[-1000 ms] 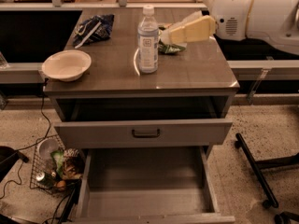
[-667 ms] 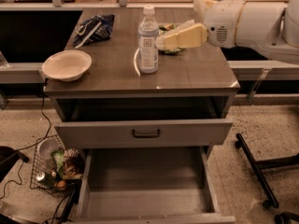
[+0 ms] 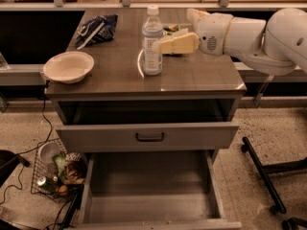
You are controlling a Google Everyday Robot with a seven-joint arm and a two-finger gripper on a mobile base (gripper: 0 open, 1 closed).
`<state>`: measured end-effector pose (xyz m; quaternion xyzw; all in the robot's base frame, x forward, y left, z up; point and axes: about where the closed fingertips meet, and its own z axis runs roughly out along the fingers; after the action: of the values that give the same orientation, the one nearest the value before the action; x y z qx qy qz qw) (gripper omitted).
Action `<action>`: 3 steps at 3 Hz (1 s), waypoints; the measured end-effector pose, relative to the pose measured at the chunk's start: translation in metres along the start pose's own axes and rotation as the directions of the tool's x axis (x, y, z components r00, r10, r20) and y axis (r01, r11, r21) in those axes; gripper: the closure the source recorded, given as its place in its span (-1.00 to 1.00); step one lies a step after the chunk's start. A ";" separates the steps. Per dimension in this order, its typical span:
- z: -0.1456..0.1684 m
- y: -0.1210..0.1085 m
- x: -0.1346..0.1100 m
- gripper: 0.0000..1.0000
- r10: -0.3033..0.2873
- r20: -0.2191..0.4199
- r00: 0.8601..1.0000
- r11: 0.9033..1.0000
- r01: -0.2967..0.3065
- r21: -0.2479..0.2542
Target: Place blue plastic bottle into middle drawer
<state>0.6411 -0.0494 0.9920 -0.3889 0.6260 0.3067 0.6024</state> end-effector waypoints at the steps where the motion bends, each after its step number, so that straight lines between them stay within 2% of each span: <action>1: 0.014 -0.016 0.014 -1.00 -0.009 0.042 0.999 1.000 0.010 -0.018; 3: 0.034 -0.028 0.035 -1.00 -0.021 0.020 1.000 0.999 0.022 -0.043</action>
Offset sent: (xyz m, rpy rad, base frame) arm 0.0484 0.0020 -0.0382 0.0260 -0.0319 0.0388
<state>0.6834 -0.0383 0.9564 -0.4055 0.6091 0.3172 0.6033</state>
